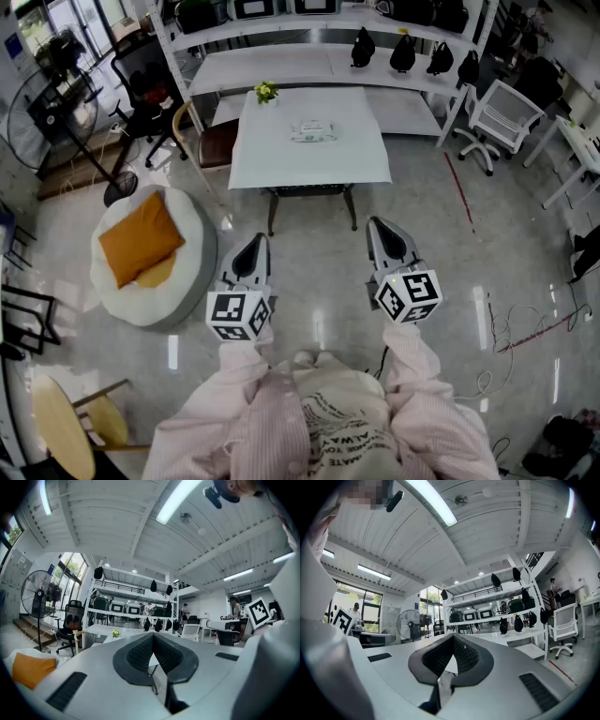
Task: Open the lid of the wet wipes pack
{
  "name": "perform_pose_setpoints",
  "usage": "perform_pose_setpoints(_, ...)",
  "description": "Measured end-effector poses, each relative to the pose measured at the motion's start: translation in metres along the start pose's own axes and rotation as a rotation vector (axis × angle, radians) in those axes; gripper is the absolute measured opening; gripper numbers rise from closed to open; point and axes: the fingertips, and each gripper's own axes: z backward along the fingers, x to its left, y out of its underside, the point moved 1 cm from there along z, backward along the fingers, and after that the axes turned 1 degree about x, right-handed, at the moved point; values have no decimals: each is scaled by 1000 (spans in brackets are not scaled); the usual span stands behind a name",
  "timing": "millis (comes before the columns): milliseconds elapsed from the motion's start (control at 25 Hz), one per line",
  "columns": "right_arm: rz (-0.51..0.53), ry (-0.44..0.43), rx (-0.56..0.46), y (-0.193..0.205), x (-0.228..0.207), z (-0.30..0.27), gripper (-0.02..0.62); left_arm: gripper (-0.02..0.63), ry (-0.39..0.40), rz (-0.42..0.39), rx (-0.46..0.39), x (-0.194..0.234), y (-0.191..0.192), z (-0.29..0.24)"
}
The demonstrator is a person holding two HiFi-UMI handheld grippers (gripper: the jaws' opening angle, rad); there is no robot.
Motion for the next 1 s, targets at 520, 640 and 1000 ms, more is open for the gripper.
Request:
perform_pose_setpoints(520, -58, -7, -19, 6, -16, 1, 19, -2, 2, 3, -3, -6, 0, -8)
perform_pose_setpoints(640, -74, -6, -10, 10, -22, 0, 73, -1, 0, 3, 0, -7, 1, -11)
perform_pose_setpoints(1000, -92, -7, -1, 20, -42, 1, 133, -2, -15, -1, 18, -17, 10, -17)
